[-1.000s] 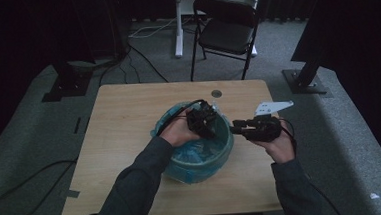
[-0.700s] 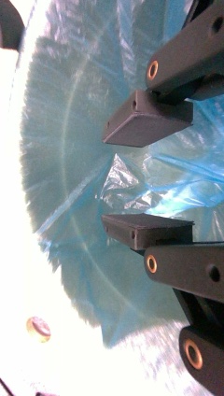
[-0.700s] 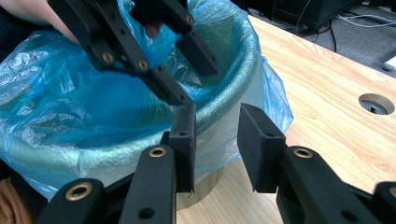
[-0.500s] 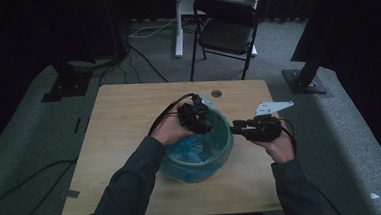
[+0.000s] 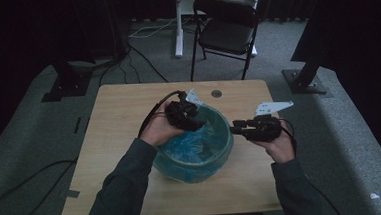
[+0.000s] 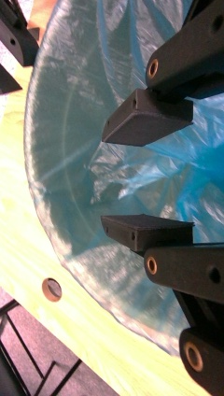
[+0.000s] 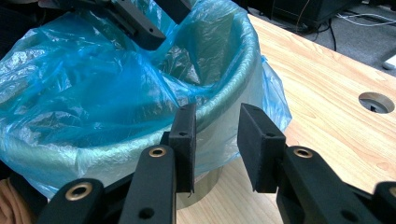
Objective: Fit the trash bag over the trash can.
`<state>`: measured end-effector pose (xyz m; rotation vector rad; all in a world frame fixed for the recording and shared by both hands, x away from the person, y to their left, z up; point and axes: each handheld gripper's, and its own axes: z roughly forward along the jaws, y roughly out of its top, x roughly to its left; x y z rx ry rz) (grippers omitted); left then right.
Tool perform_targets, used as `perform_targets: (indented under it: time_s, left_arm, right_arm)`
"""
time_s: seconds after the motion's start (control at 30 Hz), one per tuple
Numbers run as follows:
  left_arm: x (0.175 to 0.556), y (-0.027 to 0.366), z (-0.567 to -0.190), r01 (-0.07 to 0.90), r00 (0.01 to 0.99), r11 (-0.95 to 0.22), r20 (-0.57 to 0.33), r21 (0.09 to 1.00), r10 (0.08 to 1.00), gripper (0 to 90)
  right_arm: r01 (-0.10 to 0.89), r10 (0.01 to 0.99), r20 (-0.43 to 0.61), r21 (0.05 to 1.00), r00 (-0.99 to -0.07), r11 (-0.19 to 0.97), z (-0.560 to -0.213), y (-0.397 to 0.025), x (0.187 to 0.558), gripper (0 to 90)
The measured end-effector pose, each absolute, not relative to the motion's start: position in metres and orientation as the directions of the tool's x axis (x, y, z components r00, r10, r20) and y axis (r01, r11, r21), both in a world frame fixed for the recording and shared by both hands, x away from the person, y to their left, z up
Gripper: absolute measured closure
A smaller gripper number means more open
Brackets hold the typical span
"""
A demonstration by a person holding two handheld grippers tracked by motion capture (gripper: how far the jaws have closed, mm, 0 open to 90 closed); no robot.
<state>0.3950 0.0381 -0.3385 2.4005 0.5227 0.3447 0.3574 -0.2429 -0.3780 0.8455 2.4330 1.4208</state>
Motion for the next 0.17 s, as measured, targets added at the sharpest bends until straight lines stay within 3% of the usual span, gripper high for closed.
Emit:
perform_targets:
  time_s: [0.17]
  left_arm:
    - [0.3943,0.0457,-0.3370,0.283,0.880,-0.696,0.109,0.659,0.461,53.4]
  right_arm:
    - [0.376,0.568,0.112,0.848,-0.816,0.373,-0.3782,-0.2429,0.3575,67.2]
